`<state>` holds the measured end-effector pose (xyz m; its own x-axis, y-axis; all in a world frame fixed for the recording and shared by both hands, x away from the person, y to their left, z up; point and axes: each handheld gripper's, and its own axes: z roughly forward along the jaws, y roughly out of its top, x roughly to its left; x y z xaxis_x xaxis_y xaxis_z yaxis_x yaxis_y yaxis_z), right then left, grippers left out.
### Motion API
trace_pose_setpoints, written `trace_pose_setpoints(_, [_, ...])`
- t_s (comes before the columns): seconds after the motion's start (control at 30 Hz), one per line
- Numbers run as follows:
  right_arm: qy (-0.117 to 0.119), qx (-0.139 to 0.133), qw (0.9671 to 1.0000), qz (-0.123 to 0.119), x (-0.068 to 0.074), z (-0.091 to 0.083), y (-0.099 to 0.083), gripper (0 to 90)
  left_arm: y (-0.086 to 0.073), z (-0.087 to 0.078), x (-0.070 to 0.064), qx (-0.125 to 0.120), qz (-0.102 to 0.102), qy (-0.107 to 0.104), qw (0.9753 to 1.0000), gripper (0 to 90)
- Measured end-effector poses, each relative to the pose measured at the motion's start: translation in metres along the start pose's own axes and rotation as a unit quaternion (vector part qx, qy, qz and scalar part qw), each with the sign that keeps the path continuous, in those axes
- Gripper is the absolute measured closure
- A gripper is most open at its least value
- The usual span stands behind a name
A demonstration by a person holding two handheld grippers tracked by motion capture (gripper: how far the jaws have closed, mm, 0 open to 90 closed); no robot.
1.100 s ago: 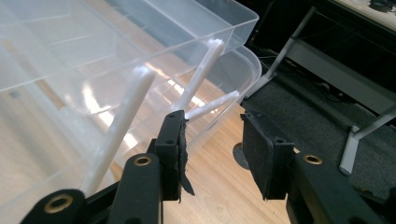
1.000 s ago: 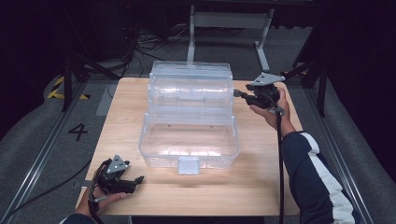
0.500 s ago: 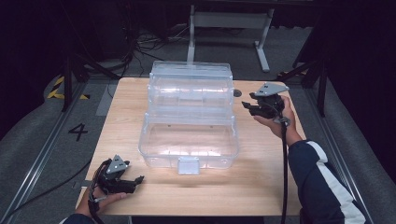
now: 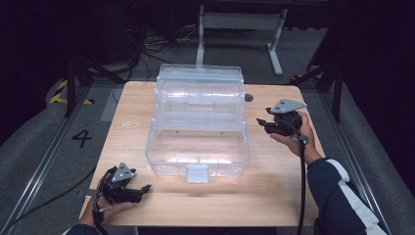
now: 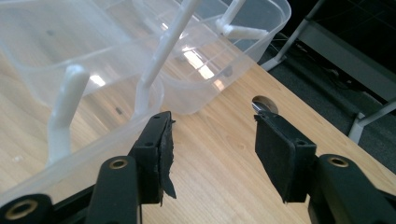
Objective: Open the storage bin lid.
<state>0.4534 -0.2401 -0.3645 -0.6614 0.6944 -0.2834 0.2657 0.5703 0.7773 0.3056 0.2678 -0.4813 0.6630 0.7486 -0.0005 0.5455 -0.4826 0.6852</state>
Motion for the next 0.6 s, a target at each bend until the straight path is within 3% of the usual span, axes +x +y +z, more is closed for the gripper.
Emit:
trace_pose_setpoints(0.2, [0.005, 0.006, 1.0000, 0.006, 0.004, -0.005, -0.013, 44.4, 0.000, 0.000, 0.000, 0.000, 0.000, 0.000, 1.0000, 17.9])
trace_pose_setpoints(0.33, [0.003, 0.013, 0.9999, -0.007, 0.009, -0.008, -0.020, 42.1, 0.000, 0.000, 0.000, 0.000, 0.000, 0.000, 1.0000, 17.9])
trace_pose_setpoints(0.6, [0.010, 0.019, 0.9998, 0.001, 0.017, -0.014, -0.034, 36.5, 0.000, 0.000, 0.000, 0.000, 0.000, 0.000, 1.0000, 17.9])
